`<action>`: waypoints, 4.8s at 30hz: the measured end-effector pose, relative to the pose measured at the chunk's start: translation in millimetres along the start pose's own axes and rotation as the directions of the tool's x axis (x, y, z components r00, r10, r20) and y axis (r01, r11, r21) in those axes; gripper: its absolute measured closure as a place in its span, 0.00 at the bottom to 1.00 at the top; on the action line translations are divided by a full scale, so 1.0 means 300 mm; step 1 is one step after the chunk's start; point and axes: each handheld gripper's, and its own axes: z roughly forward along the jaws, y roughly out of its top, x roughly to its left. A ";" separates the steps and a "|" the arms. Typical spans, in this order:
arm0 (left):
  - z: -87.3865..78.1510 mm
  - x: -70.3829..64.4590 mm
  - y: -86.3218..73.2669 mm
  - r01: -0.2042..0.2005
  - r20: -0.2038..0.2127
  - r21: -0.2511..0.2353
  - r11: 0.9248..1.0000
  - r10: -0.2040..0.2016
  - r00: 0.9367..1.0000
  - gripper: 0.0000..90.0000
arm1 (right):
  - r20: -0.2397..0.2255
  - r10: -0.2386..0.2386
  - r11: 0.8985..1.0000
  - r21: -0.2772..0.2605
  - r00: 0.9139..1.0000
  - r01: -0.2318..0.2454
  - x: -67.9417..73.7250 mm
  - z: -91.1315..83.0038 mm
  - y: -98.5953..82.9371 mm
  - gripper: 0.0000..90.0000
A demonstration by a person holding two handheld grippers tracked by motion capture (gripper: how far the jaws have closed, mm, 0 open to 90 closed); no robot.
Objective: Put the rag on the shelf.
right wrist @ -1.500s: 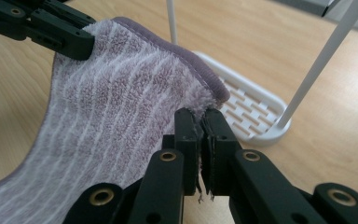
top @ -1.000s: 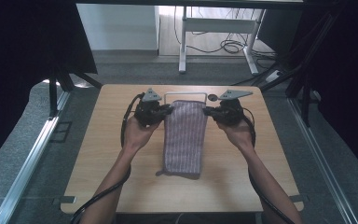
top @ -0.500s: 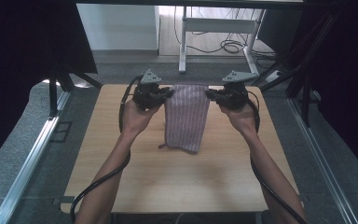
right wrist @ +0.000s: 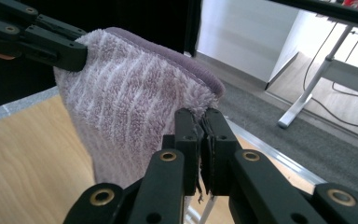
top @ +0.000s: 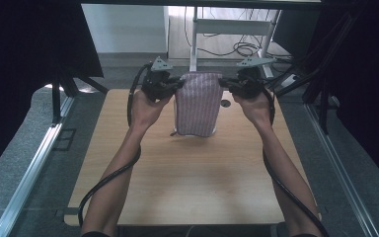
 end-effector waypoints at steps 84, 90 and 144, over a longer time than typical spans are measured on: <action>0.387 0.265 -0.035 0.218 -0.165 0.262 0.940 -0.179 0.970 0.48 | 0.103 0.138 0.964 0.215 0.985 -0.158 -0.214 0.398 -0.029 0.69; 0.358 0.263 -0.034 0.194 -0.134 0.241 0.951 -0.165 0.977 0.38 | 0.076 0.148 0.965 0.206 0.986 -0.160 -0.213 0.390 -0.052 0.56; 0.136 0.073 -0.199 0.014 0.055 0.209 0.978 -0.026 0.998 0.11 | -0.118 0.079 0.983 0.176 0.990 -0.058 0.004 0.193 -0.195 0.07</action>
